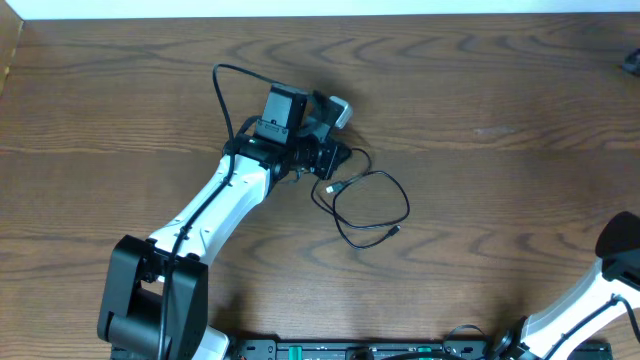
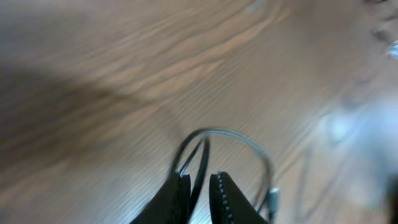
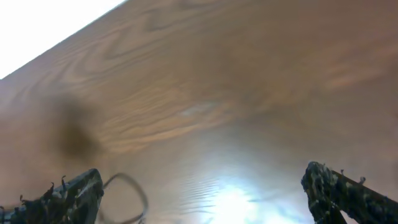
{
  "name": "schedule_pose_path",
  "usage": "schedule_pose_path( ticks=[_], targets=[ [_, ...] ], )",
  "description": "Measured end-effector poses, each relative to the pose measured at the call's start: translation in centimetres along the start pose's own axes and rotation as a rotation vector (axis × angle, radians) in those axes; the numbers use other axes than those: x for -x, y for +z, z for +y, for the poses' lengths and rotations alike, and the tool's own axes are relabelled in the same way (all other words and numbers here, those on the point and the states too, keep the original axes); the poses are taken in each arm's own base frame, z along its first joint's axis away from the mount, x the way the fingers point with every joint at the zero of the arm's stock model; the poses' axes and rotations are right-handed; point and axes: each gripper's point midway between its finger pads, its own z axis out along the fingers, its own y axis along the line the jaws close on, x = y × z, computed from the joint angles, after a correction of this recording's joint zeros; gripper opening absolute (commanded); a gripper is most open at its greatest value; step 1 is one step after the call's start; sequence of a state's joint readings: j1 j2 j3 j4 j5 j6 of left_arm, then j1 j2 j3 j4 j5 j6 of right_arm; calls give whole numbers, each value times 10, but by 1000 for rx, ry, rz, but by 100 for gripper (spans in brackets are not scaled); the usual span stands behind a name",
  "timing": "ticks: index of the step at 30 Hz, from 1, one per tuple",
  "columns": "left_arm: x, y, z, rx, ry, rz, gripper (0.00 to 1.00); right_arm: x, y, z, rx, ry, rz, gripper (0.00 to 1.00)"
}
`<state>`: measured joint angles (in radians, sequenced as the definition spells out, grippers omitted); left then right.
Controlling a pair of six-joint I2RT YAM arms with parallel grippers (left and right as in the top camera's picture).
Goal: Untangle cables
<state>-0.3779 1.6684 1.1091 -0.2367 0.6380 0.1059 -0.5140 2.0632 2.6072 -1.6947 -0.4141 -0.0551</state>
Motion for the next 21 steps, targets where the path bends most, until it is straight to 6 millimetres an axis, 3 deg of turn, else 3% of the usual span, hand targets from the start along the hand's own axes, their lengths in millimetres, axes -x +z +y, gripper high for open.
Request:
schedule_pose_path(
  ticks=[6, 10, 12, 16, 21],
  targets=[
    [31, -5, -31, -175, 71, -124, 17, -13, 21, 56, 173, -177, 64, 99],
    [43, -9, -43, -248, 82, -169, 38, -34, 49, 91, 254, -279, 156, 99],
    [43, -11, -43, -255, 60, -168, 40, -45, 64, 104, 283, -319, 200, 99],
    [46, -19, -25, -232, 9, -185, 49, -69, 97, 127, 325, -395, 281, 99],
    [49, -44, 25, -149, -100, -230, 50, -96, 127, 143, 350, -439, 361, 99]
  ],
)
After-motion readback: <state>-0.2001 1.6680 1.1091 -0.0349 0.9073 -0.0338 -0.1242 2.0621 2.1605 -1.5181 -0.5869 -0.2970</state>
